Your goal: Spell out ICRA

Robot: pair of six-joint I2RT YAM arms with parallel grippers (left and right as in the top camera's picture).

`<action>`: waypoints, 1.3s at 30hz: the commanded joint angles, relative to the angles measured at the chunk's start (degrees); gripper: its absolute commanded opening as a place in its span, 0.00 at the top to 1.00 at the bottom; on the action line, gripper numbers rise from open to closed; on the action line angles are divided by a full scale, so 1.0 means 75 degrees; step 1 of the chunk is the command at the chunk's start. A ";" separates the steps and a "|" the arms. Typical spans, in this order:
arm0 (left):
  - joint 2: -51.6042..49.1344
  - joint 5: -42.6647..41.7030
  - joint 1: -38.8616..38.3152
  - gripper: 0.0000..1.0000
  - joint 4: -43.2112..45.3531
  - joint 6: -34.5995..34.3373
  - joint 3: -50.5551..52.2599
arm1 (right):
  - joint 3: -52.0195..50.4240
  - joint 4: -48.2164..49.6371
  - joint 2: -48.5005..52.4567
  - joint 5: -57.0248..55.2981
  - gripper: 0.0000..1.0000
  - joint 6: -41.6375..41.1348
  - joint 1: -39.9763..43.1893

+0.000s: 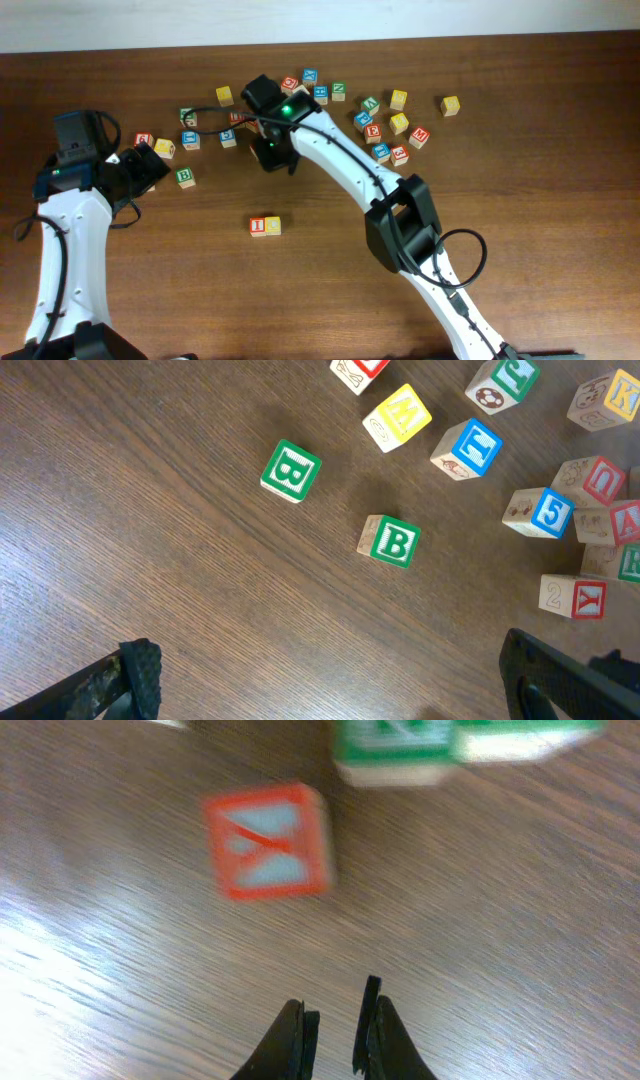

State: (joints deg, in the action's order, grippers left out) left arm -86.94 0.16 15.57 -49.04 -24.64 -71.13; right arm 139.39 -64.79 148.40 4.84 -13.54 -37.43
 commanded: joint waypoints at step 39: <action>-0.0015 -0.0055 0.0047 0.01 -0.0009 -0.0020 -0.0026 | -0.1816 0.3293 0.0166 0.1786 0.86 -0.0061 0.0035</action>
State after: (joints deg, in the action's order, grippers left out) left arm -86.94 0.16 15.57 -49.04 -24.64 -71.13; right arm 127.59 -41.45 147.96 13.85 -13.52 -35.27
